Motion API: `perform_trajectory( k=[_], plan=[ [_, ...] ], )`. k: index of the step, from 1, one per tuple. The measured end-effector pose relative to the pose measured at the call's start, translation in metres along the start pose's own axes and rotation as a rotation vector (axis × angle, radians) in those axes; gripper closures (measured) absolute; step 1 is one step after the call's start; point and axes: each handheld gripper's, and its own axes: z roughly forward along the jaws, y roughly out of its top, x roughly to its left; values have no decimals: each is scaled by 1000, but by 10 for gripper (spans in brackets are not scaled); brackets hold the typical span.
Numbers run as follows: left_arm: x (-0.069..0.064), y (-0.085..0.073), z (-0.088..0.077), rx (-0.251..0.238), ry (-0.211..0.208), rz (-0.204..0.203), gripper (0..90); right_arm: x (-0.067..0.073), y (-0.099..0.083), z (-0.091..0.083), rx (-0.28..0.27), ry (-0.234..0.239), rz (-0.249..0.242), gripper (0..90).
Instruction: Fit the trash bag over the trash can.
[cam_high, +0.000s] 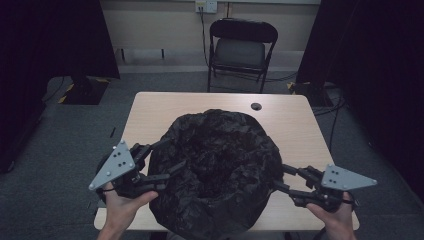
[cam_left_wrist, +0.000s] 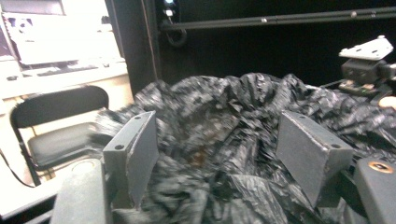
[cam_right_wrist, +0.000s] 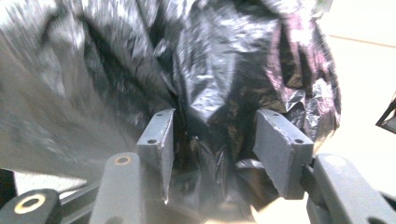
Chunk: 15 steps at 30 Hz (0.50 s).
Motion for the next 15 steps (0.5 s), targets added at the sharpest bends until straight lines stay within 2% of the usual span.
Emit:
perform_trajectory(
  k=[1, 2, 5, 6, 8, 11, 12, 13, 14, 15],
  plan=[
    [0, 0, 0, 0, 0, 0, 299, 0, 0, 0, 0, 0, 0, 484],
    [3, 3, -5, -5, 19, -1, 302, -2, 9, -8, -35, -4, -9, 481],
    [7, 5, -10, -20, 18, -12, 317, -2, 20, -15, -66, 2, -20, 473],
    [11, 6, -15, -24, 32, -17, 332, -2, 22, -16, -77, 3, -22, 473],
    [14, 6, -15, -1, 42, -18, 376, -4, 28, -17, -107, 8, -14, 469],
    [18, 2, -10, 10, 34, -41, 398, -6, 35, -13, -128, 12, -15, 469],
    [23, -2, -3, 30, 35, -78, 398, -10, 42, -3, -135, 25, -12, 485],
    [23, -2, -3, 30, 35, -78, 396, -12, 45, 2, -137, 36, -5, 491],
    [28, -9, 3, 41, 25, -108, 392, -14, 46, 7, -145, 50, 11, 490],
    [28, -9, 3, 41, 25, -108, 387, -14, 46, 7, -145, 50, 11, 490]
  ],
)
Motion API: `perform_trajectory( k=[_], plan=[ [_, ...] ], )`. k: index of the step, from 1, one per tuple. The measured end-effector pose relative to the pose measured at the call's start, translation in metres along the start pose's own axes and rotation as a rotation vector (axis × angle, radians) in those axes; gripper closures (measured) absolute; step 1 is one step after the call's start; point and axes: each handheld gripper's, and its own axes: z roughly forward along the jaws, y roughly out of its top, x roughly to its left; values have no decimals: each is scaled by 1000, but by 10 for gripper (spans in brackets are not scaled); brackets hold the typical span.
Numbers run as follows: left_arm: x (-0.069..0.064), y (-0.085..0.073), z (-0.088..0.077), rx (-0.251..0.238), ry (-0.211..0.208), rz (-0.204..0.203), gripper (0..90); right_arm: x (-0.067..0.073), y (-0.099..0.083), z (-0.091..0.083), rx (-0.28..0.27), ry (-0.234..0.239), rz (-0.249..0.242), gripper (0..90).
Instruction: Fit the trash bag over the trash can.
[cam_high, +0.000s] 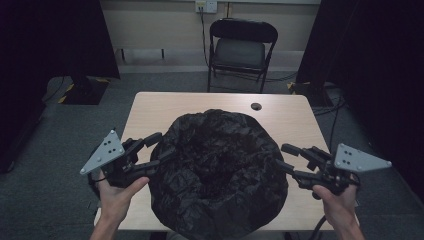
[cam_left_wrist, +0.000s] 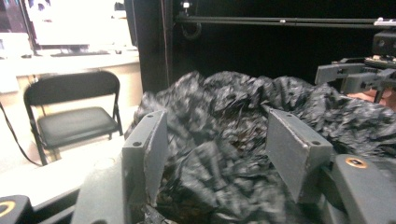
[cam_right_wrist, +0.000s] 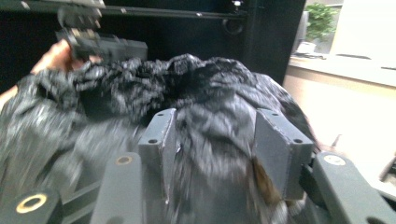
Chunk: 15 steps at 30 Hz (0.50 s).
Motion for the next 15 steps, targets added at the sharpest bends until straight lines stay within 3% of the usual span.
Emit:
perform_trajectory(
  k=[1, 4, 7, 9, 15],
  plan=[
    [4, -7, 4, 13, -17, -24, 377, -4, 2, 10, -6, 27, 29, 485],
    [8, -12, 7, -8, -50, -58, 352, -5, 1, 23, 18, 29, 44, 475],
    [8, -12, 7, -5, -52, -50, 341, -6, 0, 26, 15, 37, 53, 473],
    [6, -11, 13, 15, -31, -32, 329, -8, -1, 22, 8, 16, 55, 474],
    [-1, -7, 32, 37, -37, -11, 313, -13, 0, 9, 16, -30, 43, 476]
  ],
)
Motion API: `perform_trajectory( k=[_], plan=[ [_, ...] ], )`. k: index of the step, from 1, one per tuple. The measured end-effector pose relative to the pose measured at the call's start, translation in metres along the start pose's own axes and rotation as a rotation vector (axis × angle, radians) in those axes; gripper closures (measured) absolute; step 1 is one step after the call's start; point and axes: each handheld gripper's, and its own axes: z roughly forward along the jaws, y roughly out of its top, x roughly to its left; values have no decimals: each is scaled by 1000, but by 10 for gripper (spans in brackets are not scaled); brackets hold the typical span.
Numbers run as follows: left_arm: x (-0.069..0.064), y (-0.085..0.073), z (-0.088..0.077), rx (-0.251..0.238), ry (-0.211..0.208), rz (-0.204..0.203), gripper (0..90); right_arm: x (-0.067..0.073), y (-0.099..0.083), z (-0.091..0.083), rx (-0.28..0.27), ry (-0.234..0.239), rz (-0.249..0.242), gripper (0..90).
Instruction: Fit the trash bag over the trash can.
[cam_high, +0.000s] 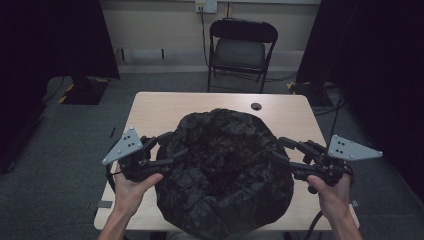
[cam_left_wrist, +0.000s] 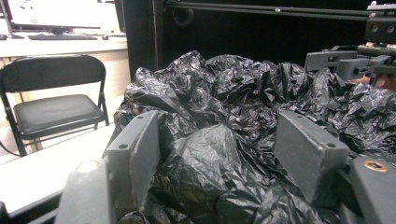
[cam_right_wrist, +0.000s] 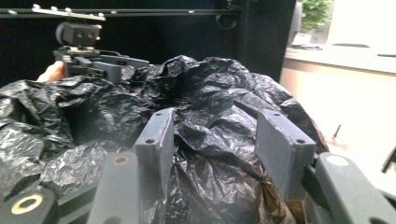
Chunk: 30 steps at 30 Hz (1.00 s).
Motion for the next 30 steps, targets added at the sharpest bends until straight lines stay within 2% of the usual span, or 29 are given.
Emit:
perform_trajectory(
  k=[2, 6, 7, 9, 11, 12, 15, 17, 18, 21, 22, 23, 25, 26, 27, 28, 29, 30],
  plan=[
    [-1, 0, 4, -2, -5, -2, 314, -4, 0, -6, 3, -21, -2, 479],
    [-9, 2, 24, 5, -18, -10, 320, -9, 1, -18, 10, -54, -14, 485],
    [-9, 2, 24, 5, -18, -10, 320, -9, 1, -22, 13, -59, -17, 485],
    [-12, 3, 31, 9, -46, -10, 323, -9, 0, -29, 12, -69, -18, 484],
    [-13, 3, 32, 12, -50, -8, 333, -9, -1, -32, 11, -70, -16, 484],
    [-15, 4, 33, 15, -59, 4, 333, -9, -1, -37, 11, -68, -16, 482],
    [-15, 4, 31, 1, -66, -4, 317, -8, 0, -40, 18, -73, -29, 452],
    [-15, 5, 28, -1, -57, 8, 275, -7, 1, -40, 20, -67, -37, 452],
    [-13, 6, 21, -8, -38, 19, 262, -7, 2, -41, 18, -68, -39, 467],
    [-10, 7, 11, -14, -57, 10, 297, -6, 6, -42, 2, -59, -42, 519],
    [-5, 7, 1, -17, -61, -2, 296, -6, 8, -42, -2, -53, -46, 548],
    [-5, 7, 1, -17, -61, -2, 284, -5, 10, -41, -6, -48, -47, 567],
    [-2, 6, -9, -13, 1, 19, 241, -5, 13, -39, -6, -41, -57, 600],
    [5, 4, -18, -17, 21, -1, 241, -5, 15, -38, -5, -35, -56, 602],
    [5, 4, -18, -17, 21, -1, 240, -5, 15, -38, -5, -35, -56, 602],
    [13, -1, -23, 2, 47, -15, 227, -6, 19, -34, -10, -10, -66, 623],
    [13, -1, -23, 2, 47, -15, 210, -5, 22, -33, -16, 10, -76, 621],
    [19, -10, -26, 39, 114, 13, 200, -5, 26, -31, -20, 19, -82, 615]
  ],
)
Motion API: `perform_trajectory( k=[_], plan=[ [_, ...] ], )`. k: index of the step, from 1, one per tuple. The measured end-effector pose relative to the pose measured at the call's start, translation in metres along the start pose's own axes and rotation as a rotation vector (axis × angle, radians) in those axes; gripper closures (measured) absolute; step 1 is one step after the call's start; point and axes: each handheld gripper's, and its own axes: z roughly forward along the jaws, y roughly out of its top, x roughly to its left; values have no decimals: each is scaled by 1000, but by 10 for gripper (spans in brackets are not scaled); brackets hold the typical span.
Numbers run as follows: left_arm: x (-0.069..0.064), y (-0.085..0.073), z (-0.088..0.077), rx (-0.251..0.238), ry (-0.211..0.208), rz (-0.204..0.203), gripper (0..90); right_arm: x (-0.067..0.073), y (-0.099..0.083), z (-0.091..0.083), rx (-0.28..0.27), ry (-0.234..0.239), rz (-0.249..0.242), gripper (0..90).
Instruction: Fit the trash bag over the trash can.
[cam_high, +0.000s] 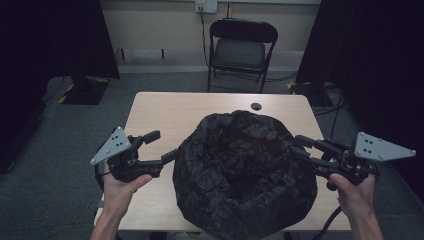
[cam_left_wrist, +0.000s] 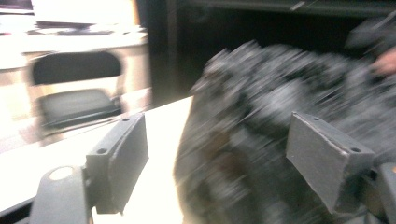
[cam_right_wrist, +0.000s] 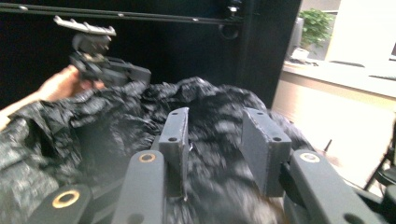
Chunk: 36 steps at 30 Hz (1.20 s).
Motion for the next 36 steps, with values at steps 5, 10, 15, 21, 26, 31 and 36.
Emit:
perform_trajectory(
  k=[5, 10, 15, 21, 26, 31, 36],
  plan=[
    [16, -22, 0, 67, 25, -39, 157, 0, 15, 9, 23, 21, -21, 569],
    [32, -50, 11, 179, 106, -37, 155, 1, 30, 28, 59, 62, -50, 539],
    [47, -87, 26, 278, 151, -102, 156, 2, 42, 48, 99, 73, -79, 551],
    [59, -121, 37, 433, 201, -84, 158, 0, 58, 63, 120, 70, -118, 539],
    [70, -149, 42, 540, 258, -68, 159, 0, 73, 89, 164, 138, -127, 535],
    [73, -167, 45, 606, 267, -100, 160, 4, 77, 126, 278, 227, -131, 627],
    [72, -172, 45, 597, 285, -91, 149, 8, 73, 155, 418, 263, -152, 673]
  ],
)
